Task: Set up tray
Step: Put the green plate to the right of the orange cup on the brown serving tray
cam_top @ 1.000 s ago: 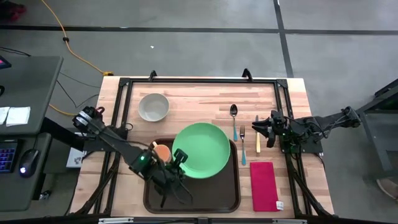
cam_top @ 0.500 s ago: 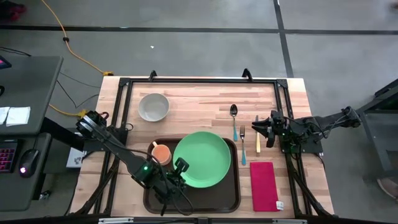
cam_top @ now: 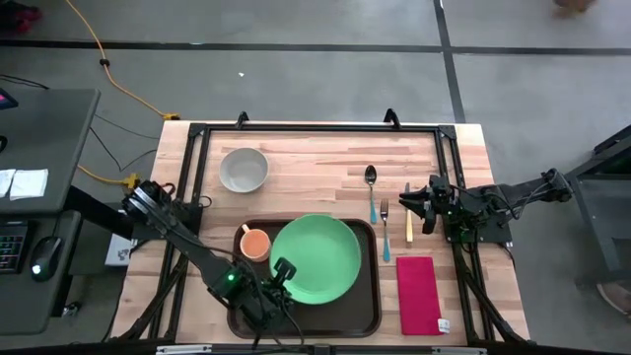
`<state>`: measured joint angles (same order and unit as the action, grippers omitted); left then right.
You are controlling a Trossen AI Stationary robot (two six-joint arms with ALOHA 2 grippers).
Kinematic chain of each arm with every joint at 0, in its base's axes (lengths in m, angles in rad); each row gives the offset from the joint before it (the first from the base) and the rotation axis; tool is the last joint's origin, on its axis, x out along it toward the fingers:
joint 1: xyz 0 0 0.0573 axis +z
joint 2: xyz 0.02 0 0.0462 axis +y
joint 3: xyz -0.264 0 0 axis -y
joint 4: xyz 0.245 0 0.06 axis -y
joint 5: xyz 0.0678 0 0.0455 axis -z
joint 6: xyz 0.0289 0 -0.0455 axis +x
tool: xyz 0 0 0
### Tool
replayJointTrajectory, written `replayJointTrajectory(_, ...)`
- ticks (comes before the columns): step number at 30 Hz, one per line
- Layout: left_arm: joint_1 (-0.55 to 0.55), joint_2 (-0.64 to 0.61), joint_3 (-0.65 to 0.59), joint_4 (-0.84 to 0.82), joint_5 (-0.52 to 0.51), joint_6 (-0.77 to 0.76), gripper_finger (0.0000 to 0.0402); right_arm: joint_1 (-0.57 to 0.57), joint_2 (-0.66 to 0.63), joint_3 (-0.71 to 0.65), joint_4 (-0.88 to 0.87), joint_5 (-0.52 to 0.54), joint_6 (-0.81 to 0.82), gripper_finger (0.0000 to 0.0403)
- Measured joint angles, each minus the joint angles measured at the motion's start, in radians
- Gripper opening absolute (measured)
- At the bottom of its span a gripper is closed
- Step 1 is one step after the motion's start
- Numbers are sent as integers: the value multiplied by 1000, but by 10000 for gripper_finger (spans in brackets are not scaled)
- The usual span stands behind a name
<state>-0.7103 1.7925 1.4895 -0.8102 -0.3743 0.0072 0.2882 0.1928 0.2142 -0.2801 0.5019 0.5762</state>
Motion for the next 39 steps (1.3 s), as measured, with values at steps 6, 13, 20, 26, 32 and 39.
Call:
replayJointTrajectory(6,-33,26,2,10,-2,-66,11,0,7,0,0,-1,0,83)
replayJointTrajectory(13,-64,46,2,18,-4,-101,11,0,15,0,0,-1,0,83)
replayJointTrajectory(20,-63,54,2,24,3,-110,11,0,15,0,8,-3,0,83)
replayJointTrajectory(26,-63,71,1,50,17,-89,11,0,15,0,8,-4,0,83)
replayJointTrajectory(32,-62,77,1,58,27,-82,11,0,15,0,13,-4,0,83)
replayJointTrajectory(39,-62,87,2,65,53,-63,11,0,15,0,16,-4,0,83)
